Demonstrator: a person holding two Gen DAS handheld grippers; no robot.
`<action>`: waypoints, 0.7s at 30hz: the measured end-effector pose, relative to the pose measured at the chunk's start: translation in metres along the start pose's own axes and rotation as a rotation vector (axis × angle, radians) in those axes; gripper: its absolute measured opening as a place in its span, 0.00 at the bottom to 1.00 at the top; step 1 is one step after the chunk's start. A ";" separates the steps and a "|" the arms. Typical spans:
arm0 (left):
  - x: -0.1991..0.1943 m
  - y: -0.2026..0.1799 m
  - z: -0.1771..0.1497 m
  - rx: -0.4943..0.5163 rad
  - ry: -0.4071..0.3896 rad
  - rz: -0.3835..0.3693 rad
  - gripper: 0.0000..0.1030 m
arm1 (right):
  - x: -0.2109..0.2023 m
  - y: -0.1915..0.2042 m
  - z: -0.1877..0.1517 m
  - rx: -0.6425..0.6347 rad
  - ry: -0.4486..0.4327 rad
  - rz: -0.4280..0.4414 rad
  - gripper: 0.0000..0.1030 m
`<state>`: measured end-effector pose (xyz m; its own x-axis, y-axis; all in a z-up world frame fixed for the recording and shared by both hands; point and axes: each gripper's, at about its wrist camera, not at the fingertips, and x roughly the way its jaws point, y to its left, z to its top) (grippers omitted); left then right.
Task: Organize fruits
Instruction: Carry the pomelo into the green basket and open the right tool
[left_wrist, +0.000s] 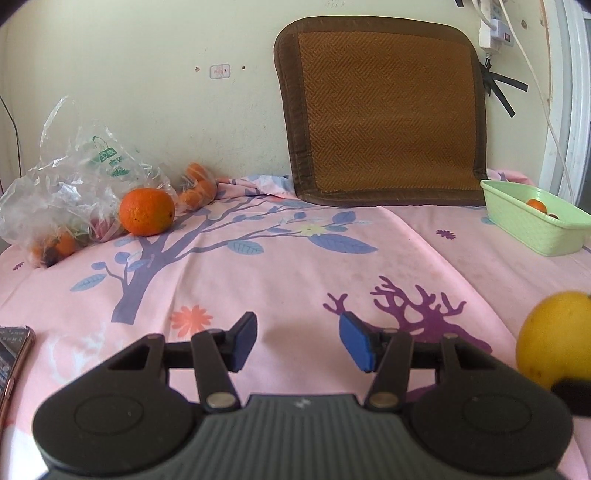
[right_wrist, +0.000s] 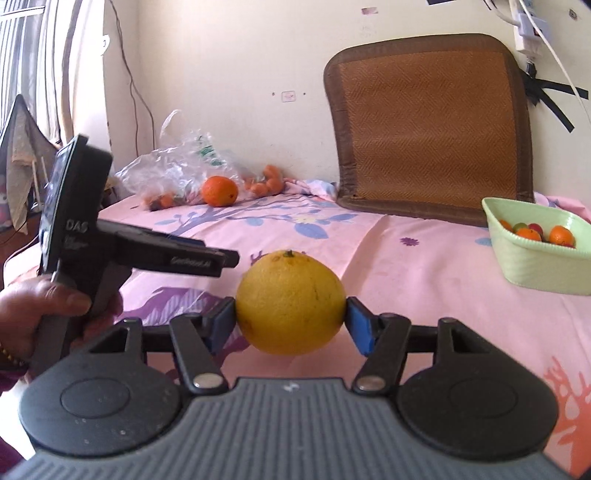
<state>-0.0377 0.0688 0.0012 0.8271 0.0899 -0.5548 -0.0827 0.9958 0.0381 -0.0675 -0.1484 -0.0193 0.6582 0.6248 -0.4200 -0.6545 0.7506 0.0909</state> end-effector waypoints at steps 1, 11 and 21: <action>0.000 0.000 0.000 0.001 -0.002 0.000 0.50 | 0.004 0.000 -0.004 -0.001 0.022 0.000 0.64; -0.024 0.012 -0.010 -0.059 0.010 -0.141 0.57 | -0.017 0.005 -0.013 -0.025 -0.007 -0.042 0.73; -0.065 -0.006 -0.011 -0.091 -0.009 -0.522 0.84 | -0.021 0.004 -0.017 -0.057 -0.020 -0.042 0.73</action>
<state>-0.0976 0.0566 0.0279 0.7759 -0.4174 -0.4731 0.2940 0.9027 -0.3142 -0.0908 -0.1620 -0.0249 0.6923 0.5976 -0.4044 -0.6459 0.7631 0.0222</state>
